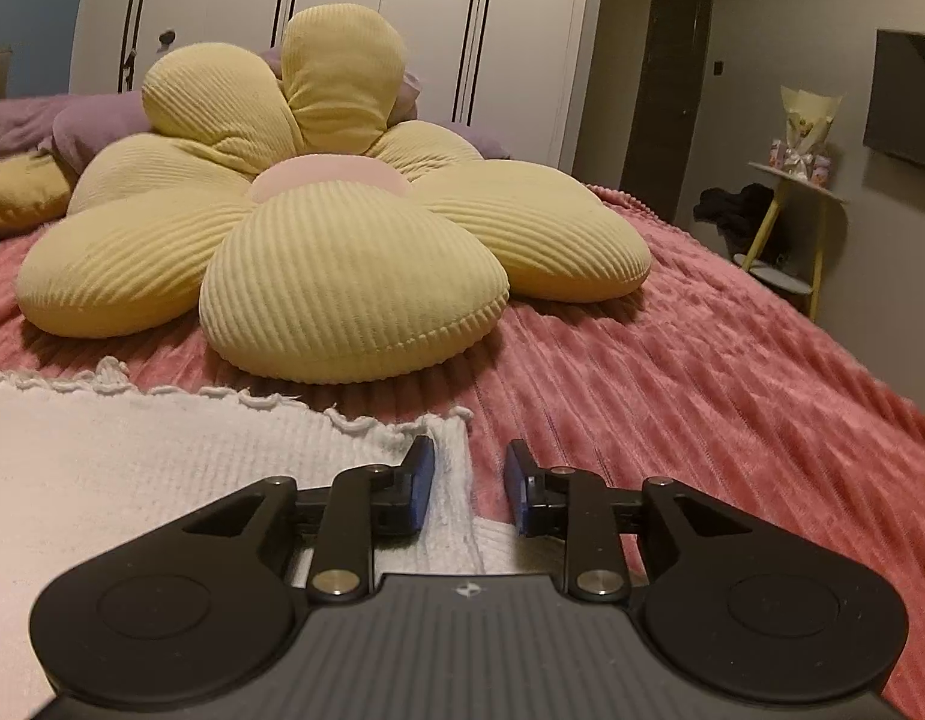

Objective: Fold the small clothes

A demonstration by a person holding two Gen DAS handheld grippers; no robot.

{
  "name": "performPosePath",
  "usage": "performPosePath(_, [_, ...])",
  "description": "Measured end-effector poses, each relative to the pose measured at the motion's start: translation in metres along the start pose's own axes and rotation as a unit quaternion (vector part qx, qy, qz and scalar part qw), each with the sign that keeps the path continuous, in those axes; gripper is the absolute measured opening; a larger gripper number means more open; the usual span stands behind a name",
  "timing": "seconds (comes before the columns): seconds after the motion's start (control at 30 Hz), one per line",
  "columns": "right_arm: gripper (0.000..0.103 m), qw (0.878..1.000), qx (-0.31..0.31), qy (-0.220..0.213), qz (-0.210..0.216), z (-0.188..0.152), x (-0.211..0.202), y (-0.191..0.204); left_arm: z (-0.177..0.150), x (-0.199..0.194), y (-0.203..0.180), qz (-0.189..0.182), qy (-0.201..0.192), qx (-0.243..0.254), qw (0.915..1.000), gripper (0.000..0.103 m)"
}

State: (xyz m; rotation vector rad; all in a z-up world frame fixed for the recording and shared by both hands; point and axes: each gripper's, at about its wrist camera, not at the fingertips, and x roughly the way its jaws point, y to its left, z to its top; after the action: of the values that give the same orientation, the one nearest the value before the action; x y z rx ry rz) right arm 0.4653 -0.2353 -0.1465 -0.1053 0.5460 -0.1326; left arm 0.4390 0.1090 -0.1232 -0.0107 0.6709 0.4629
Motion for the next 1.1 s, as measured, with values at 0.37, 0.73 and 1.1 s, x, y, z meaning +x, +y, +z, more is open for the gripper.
performPosePath(0.37, [0.083, 0.997, 0.035, -0.005, 0.063, -0.003, -0.096, -0.050, -0.037, -0.068, 0.126, -0.225, 0.116, -0.175, 0.9515, 0.091])
performPosePath(0.73, [0.075, 0.975, 0.128, 0.021, 0.182, -0.075, -0.229, -0.064, -0.050, -0.082, 0.109, -0.286, 0.152, -0.173, 0.9302, 0.077])
performPosePath(1.1, [0.043, 0.980, 0.104, 0.055, 0.162, -0.079, -0.216, -0.055, -0.056, -0.060, 0.122, -0.302, 0.184, -0.237, 0.9047, 0.055])
